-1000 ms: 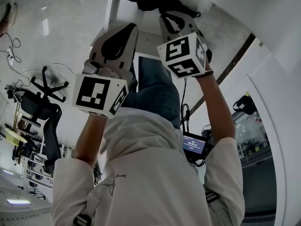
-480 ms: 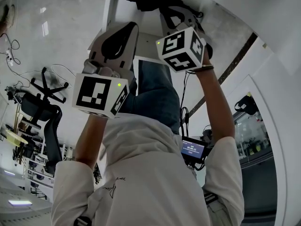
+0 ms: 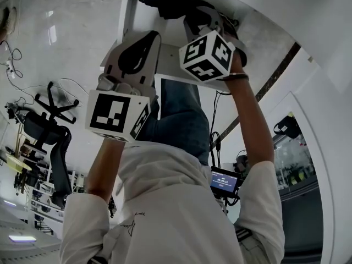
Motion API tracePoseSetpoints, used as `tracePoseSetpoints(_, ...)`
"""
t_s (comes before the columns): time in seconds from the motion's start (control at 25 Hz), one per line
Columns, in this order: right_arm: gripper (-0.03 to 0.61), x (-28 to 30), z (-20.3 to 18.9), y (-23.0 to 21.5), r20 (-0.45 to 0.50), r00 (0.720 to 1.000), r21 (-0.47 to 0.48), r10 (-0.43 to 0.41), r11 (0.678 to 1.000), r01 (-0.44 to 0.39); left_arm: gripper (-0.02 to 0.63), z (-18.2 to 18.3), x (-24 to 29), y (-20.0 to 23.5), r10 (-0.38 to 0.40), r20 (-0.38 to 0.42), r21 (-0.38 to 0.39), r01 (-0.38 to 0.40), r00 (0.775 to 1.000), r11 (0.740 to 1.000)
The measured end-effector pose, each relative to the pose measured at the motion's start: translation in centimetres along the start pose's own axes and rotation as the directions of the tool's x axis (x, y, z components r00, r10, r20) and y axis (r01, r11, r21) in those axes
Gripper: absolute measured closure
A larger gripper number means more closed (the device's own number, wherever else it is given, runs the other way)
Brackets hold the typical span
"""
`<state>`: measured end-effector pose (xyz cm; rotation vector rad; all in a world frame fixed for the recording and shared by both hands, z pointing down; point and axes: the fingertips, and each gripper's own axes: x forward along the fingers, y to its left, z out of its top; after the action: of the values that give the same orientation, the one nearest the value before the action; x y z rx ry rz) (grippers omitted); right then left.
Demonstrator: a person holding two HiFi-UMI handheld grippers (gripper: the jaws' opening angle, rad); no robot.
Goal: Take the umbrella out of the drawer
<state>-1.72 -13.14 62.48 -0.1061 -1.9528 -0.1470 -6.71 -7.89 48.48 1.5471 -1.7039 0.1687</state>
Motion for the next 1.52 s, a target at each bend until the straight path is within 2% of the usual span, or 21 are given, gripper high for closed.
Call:
tracePoseSetpoints(0.16, 0.391, 1.0, -0.7, 0.1, -0.029, 1.000, -0.036, 0.001, 0.999, -0.002, 0.597, -0.4, 0.2, 0.2, -0.001, -0.003, -0.013, 0.001, 1.000, 1.000)
tracePoseSetpoints(0.52, 0.357, 2.7, -1.1, -0.3, -0.044, 0.999, -0.055, 0.003, 0.998, -0.005, 0.597, -0.8, 0.5, 0.7, -0.001, -0.004, -0.027, 0.001, 1.000, 1.000)
tracePoseSetpoints(1.52, 0.322, 7.3, -2.0, -0.5, -0.121, 0.991, -0.103, 0.055, 0.992, -0.068, 0.597, -1.6, 1.0, 2.5, 0.011, -0.007, -0.078, -0.011, 1.000, 0.997)
